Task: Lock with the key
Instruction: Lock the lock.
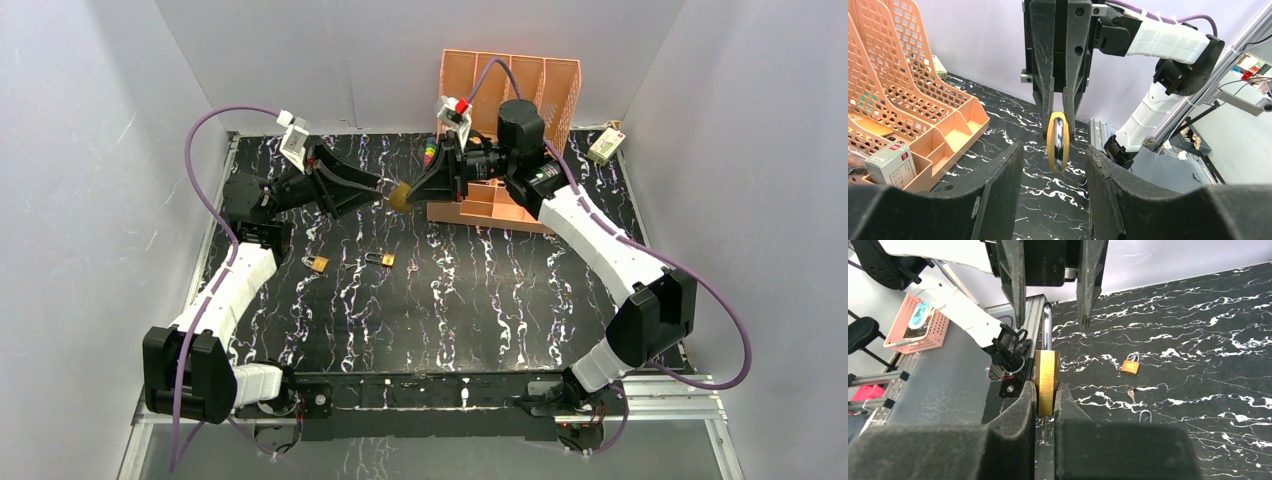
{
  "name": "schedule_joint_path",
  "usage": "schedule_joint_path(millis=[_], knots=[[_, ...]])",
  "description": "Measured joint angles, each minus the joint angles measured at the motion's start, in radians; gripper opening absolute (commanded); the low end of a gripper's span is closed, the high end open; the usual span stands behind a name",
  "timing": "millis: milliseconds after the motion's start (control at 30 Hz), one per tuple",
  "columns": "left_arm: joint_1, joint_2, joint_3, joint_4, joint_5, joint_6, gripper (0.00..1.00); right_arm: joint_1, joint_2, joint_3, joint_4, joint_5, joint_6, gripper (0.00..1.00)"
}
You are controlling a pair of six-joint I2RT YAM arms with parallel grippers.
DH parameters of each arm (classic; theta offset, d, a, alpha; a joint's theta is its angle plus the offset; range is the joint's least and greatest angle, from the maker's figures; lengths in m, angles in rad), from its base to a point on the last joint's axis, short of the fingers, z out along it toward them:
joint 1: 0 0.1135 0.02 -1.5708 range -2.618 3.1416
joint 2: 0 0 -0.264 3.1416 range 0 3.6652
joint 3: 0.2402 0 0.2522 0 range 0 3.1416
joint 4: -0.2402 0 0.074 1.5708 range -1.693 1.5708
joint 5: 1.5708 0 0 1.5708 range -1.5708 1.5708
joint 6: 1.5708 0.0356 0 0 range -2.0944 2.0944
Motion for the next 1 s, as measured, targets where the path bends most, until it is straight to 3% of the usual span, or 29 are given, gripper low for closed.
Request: schedule_joint_path(millis=[500, 700, 1000], knots=[[0.0, 0.0, 0.0, -0.005, 0.001, -0.003, 0.47, 0.046, 0.071, 0.151, -0.279, 0.08, -0.14, 0.0], [0.0, 0.0, 0.0, -0.038, 0.002, 0.011, 0.39, 0.065, 0.092, 0.164, -0.351, 0.111, -0.176, 0.0], [0.0, 0.0, 0.002, -0.129, 0.004, 0.063, 0.44, 0.065, 0.092, 0.186, -0.387, 0.127, -0.193, 0.0]])
